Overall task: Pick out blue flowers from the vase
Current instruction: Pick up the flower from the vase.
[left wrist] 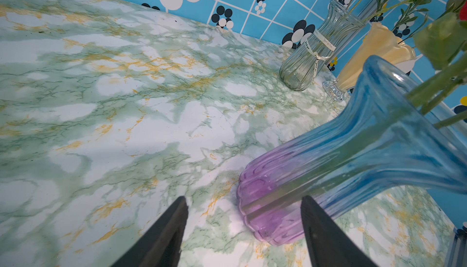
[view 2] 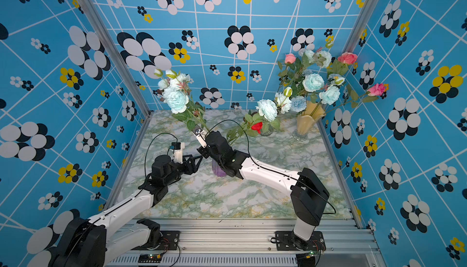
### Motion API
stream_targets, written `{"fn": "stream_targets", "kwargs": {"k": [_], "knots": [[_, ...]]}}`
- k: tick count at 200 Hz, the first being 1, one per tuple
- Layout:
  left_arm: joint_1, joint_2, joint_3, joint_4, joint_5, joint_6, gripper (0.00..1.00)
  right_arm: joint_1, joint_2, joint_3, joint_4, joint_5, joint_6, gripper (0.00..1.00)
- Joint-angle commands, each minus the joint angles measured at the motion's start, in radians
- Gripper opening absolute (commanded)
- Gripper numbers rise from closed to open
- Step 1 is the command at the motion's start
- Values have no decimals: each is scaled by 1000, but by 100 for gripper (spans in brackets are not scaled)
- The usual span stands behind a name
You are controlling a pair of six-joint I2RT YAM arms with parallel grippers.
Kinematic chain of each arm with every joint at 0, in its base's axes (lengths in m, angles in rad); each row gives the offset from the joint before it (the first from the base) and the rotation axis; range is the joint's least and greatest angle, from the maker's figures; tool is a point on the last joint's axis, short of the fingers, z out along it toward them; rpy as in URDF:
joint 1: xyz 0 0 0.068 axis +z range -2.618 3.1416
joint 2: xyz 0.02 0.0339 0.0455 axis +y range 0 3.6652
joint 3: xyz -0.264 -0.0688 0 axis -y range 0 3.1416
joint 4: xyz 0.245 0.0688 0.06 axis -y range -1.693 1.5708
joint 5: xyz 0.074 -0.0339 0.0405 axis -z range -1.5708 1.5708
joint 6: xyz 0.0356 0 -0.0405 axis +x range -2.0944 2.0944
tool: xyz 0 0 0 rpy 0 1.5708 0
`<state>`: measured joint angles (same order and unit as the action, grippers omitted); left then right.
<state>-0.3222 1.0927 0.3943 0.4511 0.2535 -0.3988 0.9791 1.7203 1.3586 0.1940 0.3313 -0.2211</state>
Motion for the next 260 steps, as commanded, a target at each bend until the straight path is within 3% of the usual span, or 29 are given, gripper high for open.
{"fn": "stream_targets", "kwargs": {"k": [1, 153, 260], "knots": [[-8, 3, 31, 16, 6, 16, 73, 7, -54, 25, -32, -9, 2, 0], [-8, -28, 30, 1, 5, 15, 73, 1, -182, 234, -255, -32, -7, 0], [-9, -34, 29, -2, 1, 11, 73, -73, -290, 365, -382, -122, 137, 0]]}}
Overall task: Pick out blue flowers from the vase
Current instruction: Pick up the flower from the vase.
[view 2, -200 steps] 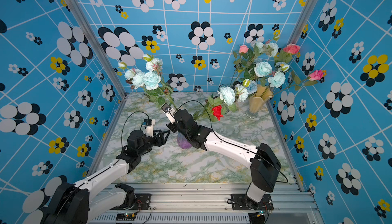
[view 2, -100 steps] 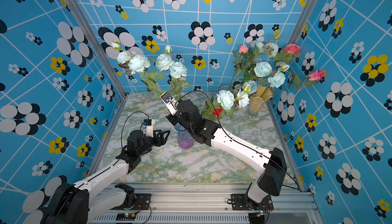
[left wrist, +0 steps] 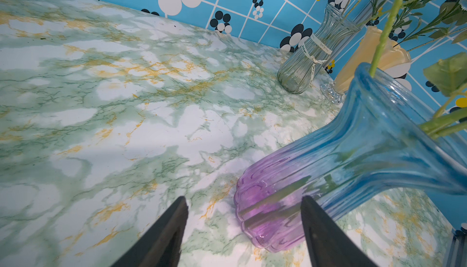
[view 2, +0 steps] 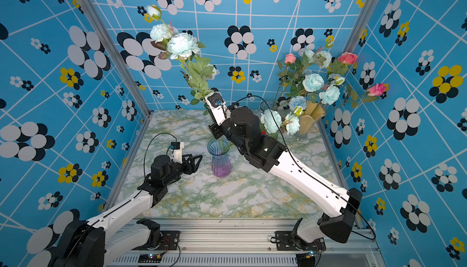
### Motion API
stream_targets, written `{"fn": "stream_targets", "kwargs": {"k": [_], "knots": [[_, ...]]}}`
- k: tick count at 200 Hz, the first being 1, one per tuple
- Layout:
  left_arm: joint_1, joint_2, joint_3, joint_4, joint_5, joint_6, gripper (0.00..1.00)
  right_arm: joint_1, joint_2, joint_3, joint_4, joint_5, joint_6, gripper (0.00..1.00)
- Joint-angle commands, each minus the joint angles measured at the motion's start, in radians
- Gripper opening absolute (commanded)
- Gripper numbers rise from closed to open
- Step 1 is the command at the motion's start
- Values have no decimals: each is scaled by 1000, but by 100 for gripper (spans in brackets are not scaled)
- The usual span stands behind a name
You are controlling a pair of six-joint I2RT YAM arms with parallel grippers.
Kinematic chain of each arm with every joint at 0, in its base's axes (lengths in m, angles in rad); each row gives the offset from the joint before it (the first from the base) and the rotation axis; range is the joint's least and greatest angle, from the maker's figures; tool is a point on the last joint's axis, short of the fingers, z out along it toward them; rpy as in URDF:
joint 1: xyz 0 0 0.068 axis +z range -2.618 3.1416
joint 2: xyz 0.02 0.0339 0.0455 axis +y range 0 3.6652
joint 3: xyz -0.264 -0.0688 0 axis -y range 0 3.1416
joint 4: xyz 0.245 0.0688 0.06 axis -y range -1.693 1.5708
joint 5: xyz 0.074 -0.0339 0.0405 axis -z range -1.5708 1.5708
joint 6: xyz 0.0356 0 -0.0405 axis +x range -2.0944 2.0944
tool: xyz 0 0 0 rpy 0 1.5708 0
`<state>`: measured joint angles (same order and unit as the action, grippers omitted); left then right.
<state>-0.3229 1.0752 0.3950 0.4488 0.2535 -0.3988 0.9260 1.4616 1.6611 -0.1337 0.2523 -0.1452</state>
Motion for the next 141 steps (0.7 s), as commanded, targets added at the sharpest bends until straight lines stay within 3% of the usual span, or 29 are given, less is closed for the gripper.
{"fn": "stream_targets", "kwargs": {"k": [1, 94, 141], "knots": [[-8, -17, 28, 1, 1, 11, 73, -20, -32, 65, -56, -44, 63, 0], [-8, -14, 39, -21, -11, -3, 73, -41, -27, 242, -183, -133, 144, 0], [-8, -80, 39, -70, -41, 4, 73, -42, -27, 295, -223, -213, 207, 0]]}}
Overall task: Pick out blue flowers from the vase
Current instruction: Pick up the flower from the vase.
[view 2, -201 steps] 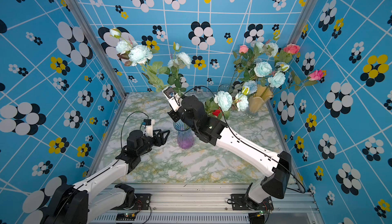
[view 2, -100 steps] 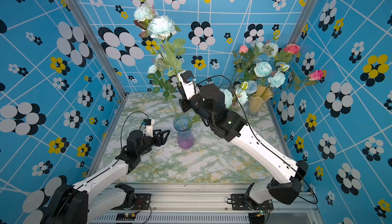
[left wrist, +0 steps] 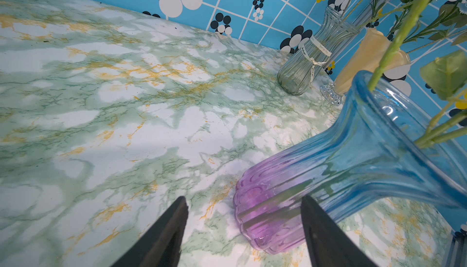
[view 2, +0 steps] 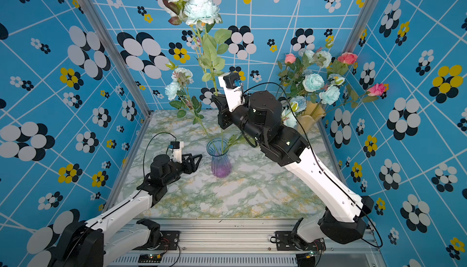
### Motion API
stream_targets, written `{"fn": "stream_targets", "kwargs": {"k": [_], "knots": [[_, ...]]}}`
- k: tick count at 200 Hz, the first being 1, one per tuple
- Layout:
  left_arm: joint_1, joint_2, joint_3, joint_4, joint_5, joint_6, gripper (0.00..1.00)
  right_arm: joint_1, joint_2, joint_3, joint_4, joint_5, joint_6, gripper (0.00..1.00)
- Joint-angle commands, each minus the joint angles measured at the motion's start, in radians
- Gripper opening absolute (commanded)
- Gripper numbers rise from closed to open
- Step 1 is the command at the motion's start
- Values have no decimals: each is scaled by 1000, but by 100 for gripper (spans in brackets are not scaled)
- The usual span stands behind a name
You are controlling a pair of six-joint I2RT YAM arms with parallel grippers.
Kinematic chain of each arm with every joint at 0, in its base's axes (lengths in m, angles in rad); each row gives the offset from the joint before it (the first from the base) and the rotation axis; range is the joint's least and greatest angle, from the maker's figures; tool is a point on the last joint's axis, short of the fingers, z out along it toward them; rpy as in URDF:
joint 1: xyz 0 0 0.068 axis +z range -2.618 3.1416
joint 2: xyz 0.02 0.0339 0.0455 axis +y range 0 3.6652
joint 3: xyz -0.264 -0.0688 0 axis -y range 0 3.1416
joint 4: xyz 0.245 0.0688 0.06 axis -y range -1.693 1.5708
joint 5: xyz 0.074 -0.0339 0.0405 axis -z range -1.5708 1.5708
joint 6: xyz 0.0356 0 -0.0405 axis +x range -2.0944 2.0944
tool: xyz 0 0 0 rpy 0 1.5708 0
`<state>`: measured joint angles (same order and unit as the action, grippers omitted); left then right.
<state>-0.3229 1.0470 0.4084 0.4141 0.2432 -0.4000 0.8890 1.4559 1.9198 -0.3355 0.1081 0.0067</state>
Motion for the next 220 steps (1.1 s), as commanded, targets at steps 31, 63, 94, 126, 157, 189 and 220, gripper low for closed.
{"fn": "stream_targets", "kwargs": {"k": [31, 63, 94, 126, 157, 189, 220], "knots": [[-3, -138, 31, -104, -49, 16, 73, -4, -34, 1, -29, -131, 112, 0], [10, -198, 63, -172, 13, 5, 72, -5, -50, -100, 2, -197, 155, 0], [27, -342, 110, -288, 50, 14, 73, -4, -60, -216, 35, -220, 181, 0], [80, -444, 180, -383, 185, -62, 74, -5, -50, -278, 54, -250, 191, 0], [114, -431, 212, -305, 414, -209, 74, -21, -5, -270, 65, -301, 201, 0], [117, -400, 252, -228, 559, -311, 71, -29, 48, -233, 20, -364, 203, 0], [116, -350, 312, -95, 633, -439, 67, -29, 96, -215, -32, -440, 194, 0]]}}
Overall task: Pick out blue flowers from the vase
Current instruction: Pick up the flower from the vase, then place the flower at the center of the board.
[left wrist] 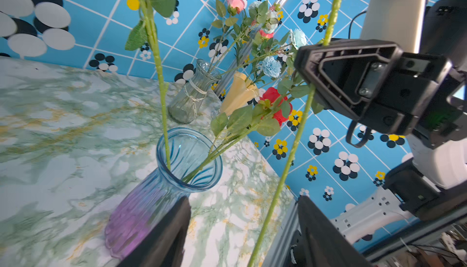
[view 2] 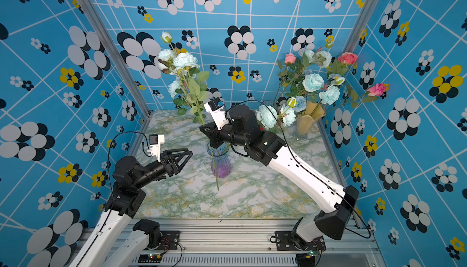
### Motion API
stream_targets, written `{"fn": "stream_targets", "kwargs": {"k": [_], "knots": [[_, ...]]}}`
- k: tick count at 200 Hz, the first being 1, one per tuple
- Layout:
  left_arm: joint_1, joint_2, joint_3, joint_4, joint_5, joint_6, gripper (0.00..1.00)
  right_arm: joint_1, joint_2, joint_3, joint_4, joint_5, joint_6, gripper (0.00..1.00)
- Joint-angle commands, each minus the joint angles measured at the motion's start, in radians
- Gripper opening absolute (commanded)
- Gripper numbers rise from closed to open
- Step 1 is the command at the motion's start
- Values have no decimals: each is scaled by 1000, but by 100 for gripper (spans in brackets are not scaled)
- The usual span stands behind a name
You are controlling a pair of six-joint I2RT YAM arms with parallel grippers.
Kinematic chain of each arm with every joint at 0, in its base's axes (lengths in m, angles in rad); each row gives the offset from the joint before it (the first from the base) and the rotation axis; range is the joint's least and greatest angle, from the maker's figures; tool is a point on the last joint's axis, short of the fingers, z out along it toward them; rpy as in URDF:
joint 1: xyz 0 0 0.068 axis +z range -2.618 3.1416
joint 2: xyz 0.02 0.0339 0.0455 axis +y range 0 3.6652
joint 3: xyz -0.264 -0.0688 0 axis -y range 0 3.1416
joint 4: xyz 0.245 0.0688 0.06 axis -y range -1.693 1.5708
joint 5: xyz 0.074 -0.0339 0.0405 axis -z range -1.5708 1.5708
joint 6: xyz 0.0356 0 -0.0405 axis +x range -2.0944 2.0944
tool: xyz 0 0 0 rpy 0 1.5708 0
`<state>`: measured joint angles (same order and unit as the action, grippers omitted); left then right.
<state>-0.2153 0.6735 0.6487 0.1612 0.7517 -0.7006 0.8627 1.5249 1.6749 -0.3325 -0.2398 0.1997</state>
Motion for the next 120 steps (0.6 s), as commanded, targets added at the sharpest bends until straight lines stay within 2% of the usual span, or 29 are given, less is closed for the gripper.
{"fn": "stream_targets", "kwargs": {"k": [1, 36, 120], "knots": [[8, 26, 73, 162, 124, -143, 67, -3, 29, 30, -36, -93, 2, 0], [8, 96, 116, 262, 134, -250, 57, -2, 41, 16, -62, -152, -4, 0], [4, 206, 139, 458, 114, -371, 44, 11, 25, -66, 21, -214, 16, 0]]}}
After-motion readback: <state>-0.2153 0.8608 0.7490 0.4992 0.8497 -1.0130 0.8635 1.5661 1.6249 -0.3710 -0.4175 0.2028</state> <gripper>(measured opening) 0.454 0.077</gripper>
